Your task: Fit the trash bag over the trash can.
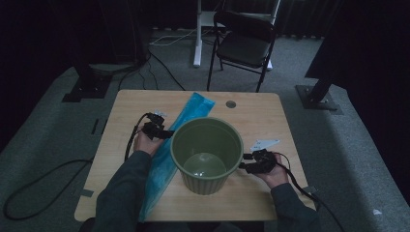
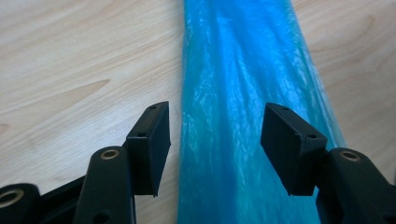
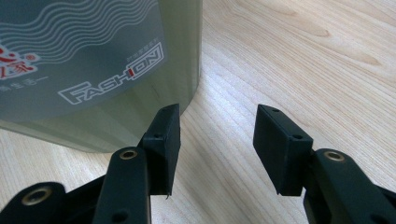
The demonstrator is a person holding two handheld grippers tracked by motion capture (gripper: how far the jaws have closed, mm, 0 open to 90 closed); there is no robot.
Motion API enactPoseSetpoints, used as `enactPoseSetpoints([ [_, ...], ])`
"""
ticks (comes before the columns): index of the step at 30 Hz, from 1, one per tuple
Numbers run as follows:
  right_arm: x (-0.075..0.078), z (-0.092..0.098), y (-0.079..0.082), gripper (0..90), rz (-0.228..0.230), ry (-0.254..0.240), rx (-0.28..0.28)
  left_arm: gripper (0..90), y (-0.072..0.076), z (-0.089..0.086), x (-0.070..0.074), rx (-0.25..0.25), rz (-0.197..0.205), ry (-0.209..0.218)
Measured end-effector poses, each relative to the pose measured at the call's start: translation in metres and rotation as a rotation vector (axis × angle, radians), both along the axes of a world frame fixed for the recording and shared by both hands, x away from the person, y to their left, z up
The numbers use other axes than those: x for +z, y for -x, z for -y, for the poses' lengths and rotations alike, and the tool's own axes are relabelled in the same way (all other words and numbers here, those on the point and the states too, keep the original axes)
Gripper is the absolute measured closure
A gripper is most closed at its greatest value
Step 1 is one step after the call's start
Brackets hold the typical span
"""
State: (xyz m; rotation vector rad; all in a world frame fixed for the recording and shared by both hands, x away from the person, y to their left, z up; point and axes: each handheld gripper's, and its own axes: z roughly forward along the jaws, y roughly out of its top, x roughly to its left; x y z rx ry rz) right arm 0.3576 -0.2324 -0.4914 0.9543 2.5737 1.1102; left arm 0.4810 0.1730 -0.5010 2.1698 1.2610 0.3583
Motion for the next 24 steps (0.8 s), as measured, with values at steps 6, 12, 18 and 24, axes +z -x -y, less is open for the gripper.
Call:
enactPoseSetpoints([
  [6, -0.001, -0.001, 0.000, 50.6, -0.004, 0.005, 0.007, 42.4, -0.012, 0.004, -0.013, 0.029, -0.036, 0.030],
  [12, -0.001, 0.000, 0.000, 50.6, -0.003, 0.006, 0.005, 52.4, -0.013, 0.016, -0.019, -0.002, -0.044, -0.019],
  [18, 0.000, 0.001, 0.002, 50.6, -0.001, 0.004, 0.006, 76.5, -0.010, 0.016, -0.020, 0.004, -0.043, -0.057],
  [24, 0.000, 0.003, 0.002, 50.6, 0.001, -0.001, 0.001, 88.2, 0.005, 0.005, -0.020, -0.009, -0.055, -0.040],
])
